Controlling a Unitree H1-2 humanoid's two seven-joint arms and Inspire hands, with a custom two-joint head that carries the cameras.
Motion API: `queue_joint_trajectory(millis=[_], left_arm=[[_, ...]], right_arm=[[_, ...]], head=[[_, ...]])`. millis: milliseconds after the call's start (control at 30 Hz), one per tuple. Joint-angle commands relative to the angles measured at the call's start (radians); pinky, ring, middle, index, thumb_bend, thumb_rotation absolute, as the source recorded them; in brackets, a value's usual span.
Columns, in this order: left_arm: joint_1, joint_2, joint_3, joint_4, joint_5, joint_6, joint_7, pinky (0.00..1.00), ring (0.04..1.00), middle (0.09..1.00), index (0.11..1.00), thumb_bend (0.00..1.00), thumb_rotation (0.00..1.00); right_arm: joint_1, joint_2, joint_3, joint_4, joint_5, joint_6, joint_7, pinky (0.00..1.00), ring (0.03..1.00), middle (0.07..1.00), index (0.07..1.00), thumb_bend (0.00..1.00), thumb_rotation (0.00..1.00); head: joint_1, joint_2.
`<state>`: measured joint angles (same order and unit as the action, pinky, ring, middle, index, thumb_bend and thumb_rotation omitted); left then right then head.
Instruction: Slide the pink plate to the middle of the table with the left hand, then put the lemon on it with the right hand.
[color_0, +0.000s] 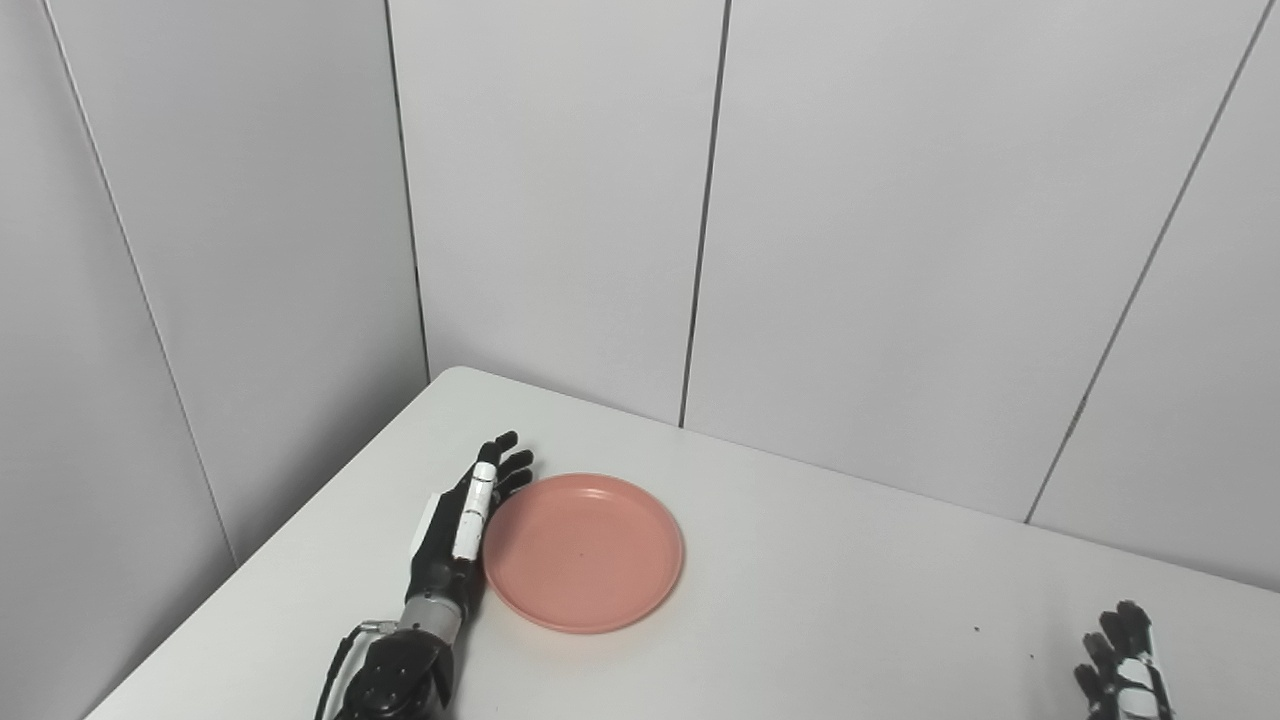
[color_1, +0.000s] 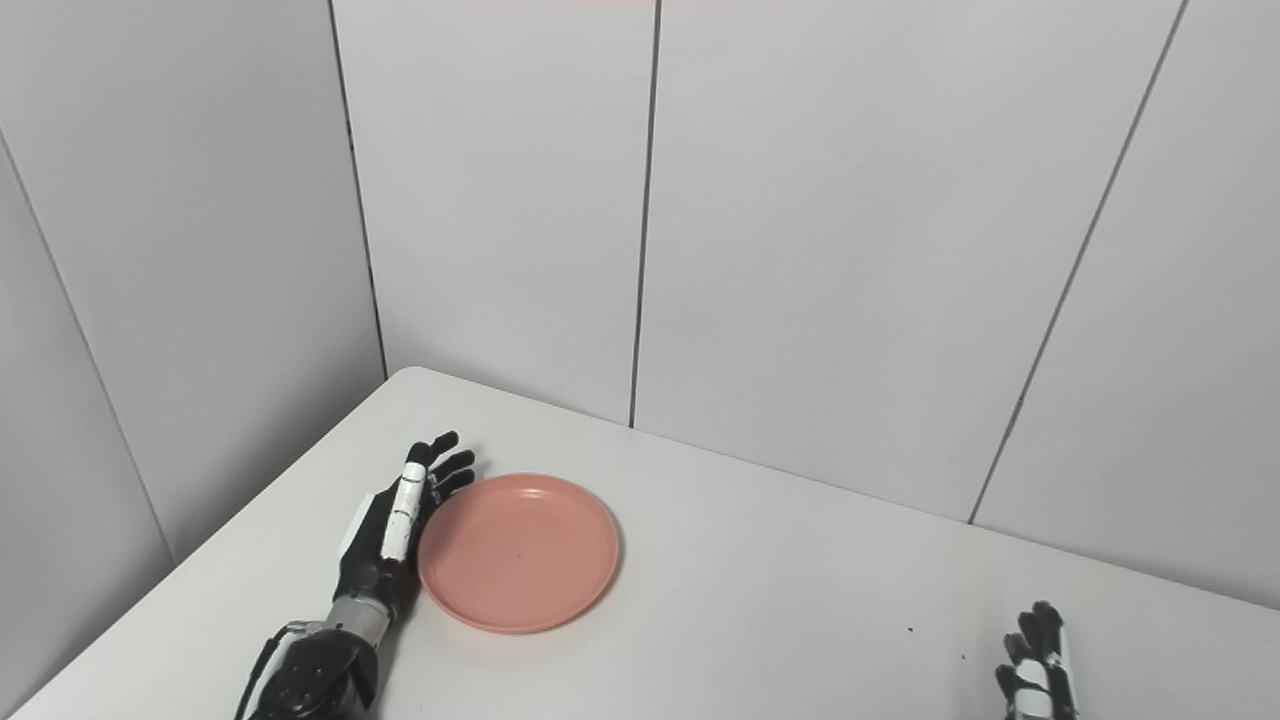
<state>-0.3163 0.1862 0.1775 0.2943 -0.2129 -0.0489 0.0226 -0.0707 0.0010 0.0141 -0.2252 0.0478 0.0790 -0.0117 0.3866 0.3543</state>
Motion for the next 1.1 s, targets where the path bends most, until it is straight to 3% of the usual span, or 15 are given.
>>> queue_joint_trajectory(millis=[0, 267, 467, 800, 967, 1067], left_arm=[[-0.038, -0.042, -0.038, -0.011, -0.021, 0.020, -0.055, 0.89, 0.863, 0.845, 0.859, 0.73, 1.00], [-0.040, -0.071, -0.085, -0.045, -0.010, 0.046, -0.091, 0.85, 0.853, 0.841, 0.848, 0.73, 1.00], [-0.045, -0.103, -0.122, -0.064, -0.008, 0.063, -0.104, 0.89, 0.877, 0.862, 0.867, 0.74, 1.00], [-0.049, -0.195, -0.154, -0.041, 0.042, 0.008, -0.083, 0.89, 0.882, 0.882, 0.878, 0.76, 1.00], [-0.039, -0.220, -0.157, -0.055, 0.064, 0.014, -0.070, 0.90, 0.895, 0.894, 0.887, 0.76, 1.00], [-0.031, -0.231, -0.156, -0.068, 0.064, 0.014, -0.065, 0.92, 0.903, 0.891, 0.885, 0.75, 1.00]], right_arm=[[-0.021, 0.005, -0.001, -0.039, -0.002, 0.007, 0.002, 1.00, 1.000, 1.000, 1.000, 0.32, 1.00], [-0.019, 0.028, -0.004, -0.038, 0.000, -0.010, -0.012, 1.00, 1.000, 1.000, 1.000, 0.30, 1.00], [-0.016, 0.044, -0.012, -0.040, 0.001, -0.012, -0.028, 1.00, 1.000, 1.000, 0.996, 0.27, 1.00], [-0.016, 0.041, -0.020, -0.014, 0.003, -0.036, -0.024, 1.00, 0.997, 0.990, 0.986, 0.27, 1.00], [-0.019, 0.042, -0.022, 0.005, 0.005, -0.054, -0.024, 1.00, 0.986, 0.980, 0.981, 0.30, 1.00], [-0.021, 0.043, -0.027, 0.028, 0.004, -0.077, -0.027, 1.00, 0.970, 0.956, 0.957, 0.35, 0.95]], head=[[-0.004, 0.004], [-0.029, 0.020], [-0.042, 0.031], [-0.072, 0.049], [-0.130, 0.086], [-0.175, 0.115]])
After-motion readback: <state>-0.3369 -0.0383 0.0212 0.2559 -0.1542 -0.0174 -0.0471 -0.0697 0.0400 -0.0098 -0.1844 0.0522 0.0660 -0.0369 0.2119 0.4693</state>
